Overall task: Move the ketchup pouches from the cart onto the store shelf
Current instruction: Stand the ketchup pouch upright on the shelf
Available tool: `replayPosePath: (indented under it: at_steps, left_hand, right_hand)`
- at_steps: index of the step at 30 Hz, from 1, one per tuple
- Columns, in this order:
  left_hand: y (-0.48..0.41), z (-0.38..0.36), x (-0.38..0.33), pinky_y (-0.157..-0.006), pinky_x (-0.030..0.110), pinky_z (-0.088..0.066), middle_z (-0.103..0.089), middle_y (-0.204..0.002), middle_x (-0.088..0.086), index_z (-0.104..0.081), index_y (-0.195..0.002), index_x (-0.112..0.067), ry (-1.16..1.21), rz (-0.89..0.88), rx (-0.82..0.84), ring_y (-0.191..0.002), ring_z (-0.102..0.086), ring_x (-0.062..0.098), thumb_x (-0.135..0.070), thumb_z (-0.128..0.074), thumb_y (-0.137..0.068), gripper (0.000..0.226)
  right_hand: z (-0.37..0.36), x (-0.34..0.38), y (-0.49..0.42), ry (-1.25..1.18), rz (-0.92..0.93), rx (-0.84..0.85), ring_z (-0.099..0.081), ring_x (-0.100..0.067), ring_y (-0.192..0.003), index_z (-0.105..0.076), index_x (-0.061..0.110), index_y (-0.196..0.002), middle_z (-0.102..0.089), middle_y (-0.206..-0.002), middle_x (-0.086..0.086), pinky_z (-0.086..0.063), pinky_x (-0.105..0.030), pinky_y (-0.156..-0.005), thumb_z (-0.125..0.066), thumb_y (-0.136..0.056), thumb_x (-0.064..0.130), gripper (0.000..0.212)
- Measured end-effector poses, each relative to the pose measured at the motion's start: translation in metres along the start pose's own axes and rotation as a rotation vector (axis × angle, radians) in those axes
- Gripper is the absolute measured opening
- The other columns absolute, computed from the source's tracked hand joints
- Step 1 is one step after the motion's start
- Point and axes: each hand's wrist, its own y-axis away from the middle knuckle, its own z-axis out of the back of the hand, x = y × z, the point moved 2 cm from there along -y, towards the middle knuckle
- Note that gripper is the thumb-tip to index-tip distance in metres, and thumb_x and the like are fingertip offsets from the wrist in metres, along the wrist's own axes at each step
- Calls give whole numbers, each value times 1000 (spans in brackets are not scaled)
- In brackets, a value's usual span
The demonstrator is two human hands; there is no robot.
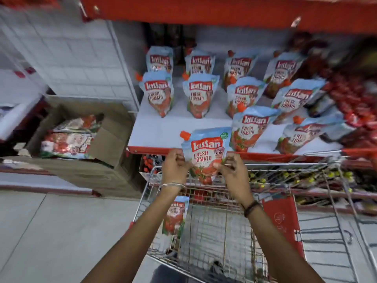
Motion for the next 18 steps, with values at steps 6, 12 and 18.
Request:
replayPosePath:
  at_steps: [6, 12, 18]
  left_hand:
    - [-56, 8, -39, -72, 33, -55, -68, -92, 15, -47, -82, -11, -20, -152, -22, -81, -66, 27, 0, -74, -71, 32]
    - [-94, 2, -33, -74, 32, -53, -62, -85, 10, -44, -80, -10, -28, -184, 14, -82, -64, 25, 6, -72, -71, 33]
    - [-110, -2, -12, -72, 33, -54, -65, -84, 15, -44, -79, -11, -81, -178, 34, -78, -62, 24, 5, -73, -70, 34]
  right_hand:
    - [-28, 27, -50, -34, 109, -209, -60, -28, -104, -51, 16, -96, -59, -114, -22, -56, -35, -82, -68, -82, 7, 24]
    - [-48, 11, -79, -2, 95, -299, -56, -10, -93, -50, 0, -99, -57, -104, -12, -52, -31, -89, -65, -84, 5, 21]
    - [-51, -13, -91, 109, 85, -229, -57, -18, -95, -46, 7, -90, -58, -101, -17, -55, -29, -85, -63, -87, 9, 18]
